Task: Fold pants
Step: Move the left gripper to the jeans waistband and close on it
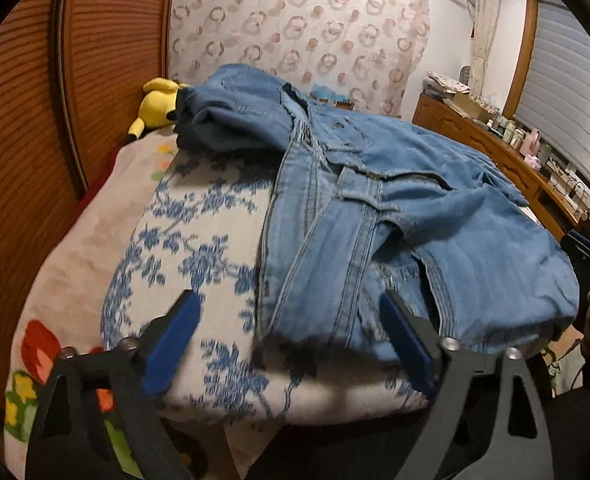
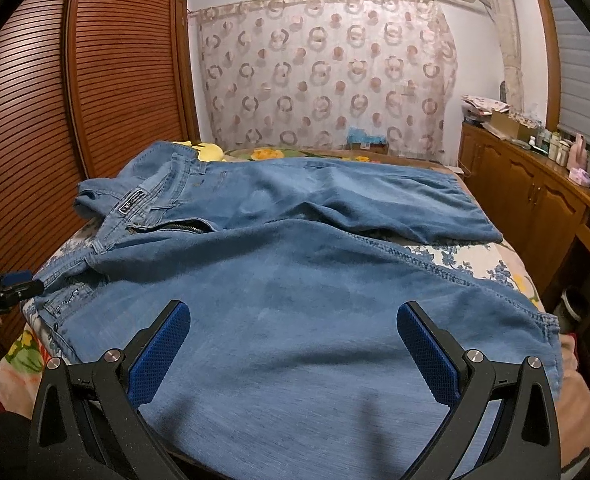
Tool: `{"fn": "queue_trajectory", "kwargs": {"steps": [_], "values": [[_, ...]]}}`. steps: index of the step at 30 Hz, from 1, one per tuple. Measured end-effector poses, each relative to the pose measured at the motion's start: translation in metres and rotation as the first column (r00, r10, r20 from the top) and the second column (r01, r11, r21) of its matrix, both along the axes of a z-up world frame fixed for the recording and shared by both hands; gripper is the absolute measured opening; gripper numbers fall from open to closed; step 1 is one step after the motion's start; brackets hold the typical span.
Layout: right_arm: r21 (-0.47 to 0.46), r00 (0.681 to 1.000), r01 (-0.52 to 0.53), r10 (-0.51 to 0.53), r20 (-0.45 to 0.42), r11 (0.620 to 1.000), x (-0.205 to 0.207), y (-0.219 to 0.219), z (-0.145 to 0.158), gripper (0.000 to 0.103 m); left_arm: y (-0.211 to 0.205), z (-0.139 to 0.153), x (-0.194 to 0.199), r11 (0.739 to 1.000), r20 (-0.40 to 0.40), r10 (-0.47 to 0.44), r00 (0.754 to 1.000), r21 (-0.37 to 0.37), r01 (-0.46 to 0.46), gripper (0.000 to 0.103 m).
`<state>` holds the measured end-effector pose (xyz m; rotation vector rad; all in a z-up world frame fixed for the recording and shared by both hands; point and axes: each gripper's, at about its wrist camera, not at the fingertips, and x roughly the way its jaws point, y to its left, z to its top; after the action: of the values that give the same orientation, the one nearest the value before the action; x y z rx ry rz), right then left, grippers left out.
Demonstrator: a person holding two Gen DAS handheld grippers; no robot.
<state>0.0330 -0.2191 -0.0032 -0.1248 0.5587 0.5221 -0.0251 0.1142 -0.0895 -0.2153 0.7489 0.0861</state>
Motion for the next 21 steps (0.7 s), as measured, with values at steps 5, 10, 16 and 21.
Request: {"fn": "queue_trajectory", "kwargs": {"steps": [5,10,16,21], "values": [[-0.001,1.000,-0.003,0.003,-0.010,1.000,0.002,-0.001,-0.001,0.103,-0.006,-0.008,-0.006,0.999,-0.008,-0.041,0.999,-0.028,0.041,0.066],[-0.006,1.000,-0.008,0.008,-0.011,1.000,0.000,-0.004,0.001,0.103,-0.008,-0.010,-0.002,0.999,-0.013,-0.036,0.999,-0.039,0.036,0.055],[-0.009,1.000,-0.007,0.006,-0.019,1.000,0.006,-0.004,0.004,0.103,-0.016,0.003,-0.007,0.997,0.035,-0.072,0.997,-0.012,0.072,0.027],[-0.010,1.000,-0.017,0.017,-0.019,1.000,0.007,-0.002,0.006,0.103,-0.021,0.022,-0.006,0.997,0.095,-0.081,0.992,-0.004,0.081,0.024]]}}
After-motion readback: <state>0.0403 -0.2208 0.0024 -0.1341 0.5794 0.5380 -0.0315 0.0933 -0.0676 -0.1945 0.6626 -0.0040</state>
